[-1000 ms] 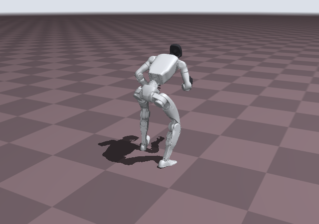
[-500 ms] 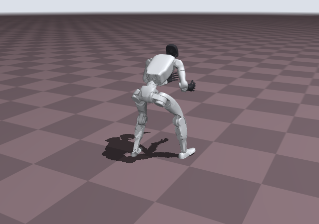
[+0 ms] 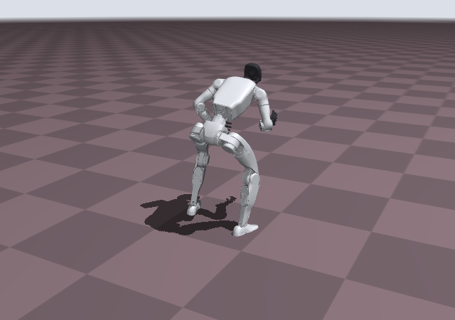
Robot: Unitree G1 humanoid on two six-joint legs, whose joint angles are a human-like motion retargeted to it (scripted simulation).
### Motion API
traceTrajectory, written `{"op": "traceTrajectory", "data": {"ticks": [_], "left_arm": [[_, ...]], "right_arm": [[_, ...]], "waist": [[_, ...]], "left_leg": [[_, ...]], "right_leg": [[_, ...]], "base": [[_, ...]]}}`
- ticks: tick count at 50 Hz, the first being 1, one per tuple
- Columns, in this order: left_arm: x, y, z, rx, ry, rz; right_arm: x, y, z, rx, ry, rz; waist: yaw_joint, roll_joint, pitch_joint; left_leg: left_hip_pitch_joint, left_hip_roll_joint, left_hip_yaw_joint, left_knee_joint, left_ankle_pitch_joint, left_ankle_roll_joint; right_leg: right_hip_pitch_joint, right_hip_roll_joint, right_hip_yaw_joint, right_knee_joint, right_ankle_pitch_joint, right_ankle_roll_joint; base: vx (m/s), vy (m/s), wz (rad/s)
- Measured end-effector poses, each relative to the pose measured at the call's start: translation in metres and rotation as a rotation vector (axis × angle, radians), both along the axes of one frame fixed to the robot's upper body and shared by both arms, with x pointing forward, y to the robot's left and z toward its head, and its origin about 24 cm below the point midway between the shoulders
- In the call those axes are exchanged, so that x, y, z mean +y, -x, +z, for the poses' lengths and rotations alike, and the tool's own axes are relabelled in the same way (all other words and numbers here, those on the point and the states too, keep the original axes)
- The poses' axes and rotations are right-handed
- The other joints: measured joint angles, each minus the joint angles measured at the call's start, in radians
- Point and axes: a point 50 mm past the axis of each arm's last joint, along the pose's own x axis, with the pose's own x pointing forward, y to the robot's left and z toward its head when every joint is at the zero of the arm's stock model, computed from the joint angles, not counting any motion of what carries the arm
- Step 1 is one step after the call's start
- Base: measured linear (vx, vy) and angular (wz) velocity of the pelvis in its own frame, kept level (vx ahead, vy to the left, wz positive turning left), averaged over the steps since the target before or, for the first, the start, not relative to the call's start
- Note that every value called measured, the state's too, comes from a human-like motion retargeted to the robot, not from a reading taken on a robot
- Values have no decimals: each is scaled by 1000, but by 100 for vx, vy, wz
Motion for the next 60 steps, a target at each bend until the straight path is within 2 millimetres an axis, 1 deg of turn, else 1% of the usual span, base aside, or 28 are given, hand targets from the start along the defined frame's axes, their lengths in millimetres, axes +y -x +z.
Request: {"op": "traceTrajectory", "data": {"ticks": [3,5,8,11,13,15,17,19,20,22,25,28,30,33,35,36,37,38,40,42,44,47,48,50,53,55,57,60], "left_arm": [[16,7,-9,31,24,54],[26,11,-16,54,39,86],[35,13,-19,62,52,125],[36,10,-14,41,64,134],[30,5,-4,6,74,127],[19,-2,10,-39,82,101],[3,-9,29,-101,91,69],[-14,-14,54,-179,97,34],[-23,-16,67,-224,96,16],[-40,-17,95,-310,52,-8],[-58,-7,138,-476,62,-46],[-76,6,174,-616,39,-76],[-85,16,194,-703,23,-91],[-95,30,213,-806,3,-109],[-99,37,221,-848,6,-132],[-103,34,221,-832,-74,-100],[-104,32,221,-825,-123,-81],[-101,34,219,-840,-114,-92],[-93,33,211,-829,-98,-96],[-83,26,196,-769,-88,-96],[-71,16,175,-682,-95,-78],[-53,3,136,-518,-100,-52],[-47,-1,121,-458,-102,-43],[-35,-6,93,-341,-107,-30],[-19,-7,54,-191,-106,-8],[-8,-4,31,-108,-99,10],[3,0,14,-47,-79,34],[19,9,-4,14,-23,71]], "right_arm": [[4,-1,3,-7,19,-3],[9,-2,1,2,26,8],[14,-2,-2,8,29,31],[14,-1,-10,32,12,52],[9,-1,-18,64,-16,55],[1,-2,-30,114,-42,48],[-9,-3,-43,176,-69,27],[-18,-4,-55,230,-94,4],[-22,-4,-60,252,-106,-7],[-23,-4,-67,281,-122,-12],[-31,-2,-72,295,-132,-40],[-33,-1,-73,298,-110,-60],[-34,0,-70,289,-88,-73],[-33,0,-65,269,-43,-97],[-33,0,-59,253,-18,-113],[-24,-5,-55,255,-19,-91],[-18,-7,-51,246,-10,-82],[-17,-7,-46,215,17,-94],[-16,-5,-36,162,52,-112],[-11,-5,-25,116,47,-99],[-4,-4,-13,69,47,-75],[8,-1,2,6,53,-30],[12,0,7,-12,56,-14],[19,1,15,-44,62,14],[25,4,25,-83,63,36],[28,4,29,-100,61,44],[28,5,32,-113,49,43],[25,5,34,-124,29,32]], "waist": [[32,-31,0],[57,-62,0],[95,-98,0],[111,-125,0],[117,-138,0],[115,-142,0],[114,-143,0],[112,-138,0],[111,-135,0],[105,-130,0],[84,-118,0],[52,-106,0],[24,-97,0],[-26,-78,0],[-53,-63,0],[-60,-79,0],[-66,-81,0],[-72,-57,0],[-73,-16,0],[-68,3,0],[-67,15,0],[-68,25,0],[-69,25,0],[-69,21,0],[-49,4,0],[-33,-8,0],[-7,-25,0],[37,-51,0]], "left_leg": [[19,-5,53,-216,26,-9],[73,-18,82,-390,42,-21],[139,-30,83,-561,90,-32],[164,-31,66,-567,135,-26],[154,-24,55,-506,135,-21],[139,-27,41,-428,110,-17],[131,-35,27,-361,71,-12],[123,-39,8,-302,28,-4],[119,-39,-2,-274,8,1],[111,-30,-22,-235,-23,10],[120,-34,-36,-192,-64,8],[146,-48,-39,-195,-83,-17],[165,-65,-40,-205,-90,-37],[192,-101,-51,-206,-107,-54],[202,-119,-64,-188,-128,-49],[200,-117,-57,-180,-136,-32],[200,-114,-57,-168,-146,-22],[207,-108,-71,-145,-161,-24],[204,-83,-90,-76,-185,-21],[178,-51,-113,27,-178,-15],[133,-24,-141,148,-125,-19],[45,3,-175,324,-8,-26],[19,9,-174,362,14,-23],[-18,26,-149,397,16,-7],[-39,46,-68,320,-11,9],[-35,43,-10,207,1,3],[-18,40,58,56,25,-8],[40,32,176,-207,43,-17]], "right_leg": [[20,17,0,-9,-16,17],[51,33,7,-31,-25,30],[86,57,11,-37,-50,35],[95,53,6,16,-64,15],[65,33,1,106,-34,2],[10,-4,2,241,42,-15],[-64,-31,20,375,166,-13],[-134,-28,48,467,268,2],[-165,-15,64,495,300,12],[-207,29,80,473,295,26],[-232,37,66,341,241,26],[-206,13,6,82,204,17],[-168,5,-25,-130,184,27],[-94,-3,-30,-415,199,64],[-62,-9,-12,-499,267,88],[-70,-4,4,-505,318,87],[-73,-2,11,-496,353,87],[-68,-8,0,-455,357,87],[-81,-11,-14,-353,337,89],[-101,-1,-13,-251,290,81],[-114,9,-8,-164,234,62],[-116,13,-5,-54,145,19],[-111,10,-5,-26,117,7],[-95,2,-8,15,68,-7],[-56,0,-17,39,21,-6],[-20,-1,-29,41,-5,-3],[17,3,-41,35,-26,4],[73,9,-59,28,-57,23]], "base": [[34,1,-47],[39,8,-75],[39,15,-82],[39,20,-44],[37,23,-10],[38,25,15],[38,24,21],[37,20,13],[35,15,1],[34,12,-5],[35,9,14],[36,2,38],[38,-5,67],[42,-13,94],[43,-20,80],[41,-26,42],[44,-27,27],[49,-26,27],[50,-27,10],[48,-30,-10],[48,-30,-7],[47,-26,8],[47,-24,23],[46,-22,23],[46,-18,13],[47,-14,7],[47,-10,-9],[48,-3,-22]]}}
